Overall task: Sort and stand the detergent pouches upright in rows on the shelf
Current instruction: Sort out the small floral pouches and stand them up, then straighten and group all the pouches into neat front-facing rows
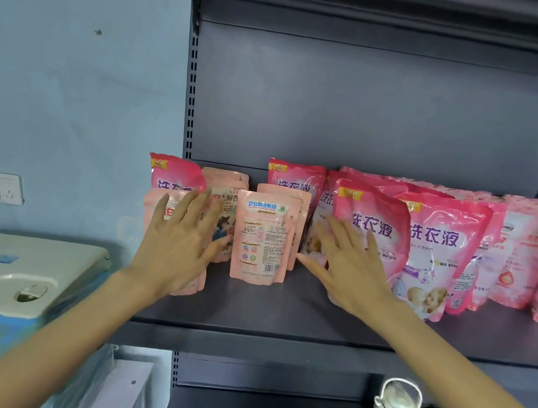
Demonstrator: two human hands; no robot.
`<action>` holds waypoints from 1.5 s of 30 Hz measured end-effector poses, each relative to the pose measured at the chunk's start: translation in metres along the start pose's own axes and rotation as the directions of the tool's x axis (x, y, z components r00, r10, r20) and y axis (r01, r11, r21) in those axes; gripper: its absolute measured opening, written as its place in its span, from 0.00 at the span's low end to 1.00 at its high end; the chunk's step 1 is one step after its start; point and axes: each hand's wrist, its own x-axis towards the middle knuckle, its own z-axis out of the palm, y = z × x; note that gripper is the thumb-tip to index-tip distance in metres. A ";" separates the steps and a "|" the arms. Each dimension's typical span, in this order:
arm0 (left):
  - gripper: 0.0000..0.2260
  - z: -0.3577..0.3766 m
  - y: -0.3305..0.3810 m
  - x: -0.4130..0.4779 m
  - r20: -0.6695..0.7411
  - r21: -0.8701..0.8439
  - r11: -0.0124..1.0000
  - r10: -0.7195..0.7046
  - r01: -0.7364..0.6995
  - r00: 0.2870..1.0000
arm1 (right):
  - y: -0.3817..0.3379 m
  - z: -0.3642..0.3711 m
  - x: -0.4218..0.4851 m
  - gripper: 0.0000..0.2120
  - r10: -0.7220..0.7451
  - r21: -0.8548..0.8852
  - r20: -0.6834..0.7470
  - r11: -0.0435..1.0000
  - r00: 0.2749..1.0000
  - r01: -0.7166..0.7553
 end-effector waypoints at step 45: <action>0.40 -0.074 0.258 0.135 -0.191 -0.245 0.969 -0.074 0.025 0.979 | 0.378 -0.043 -0.061 0.42 0.267 0.003 -0.193 0.962 0.944 -0.271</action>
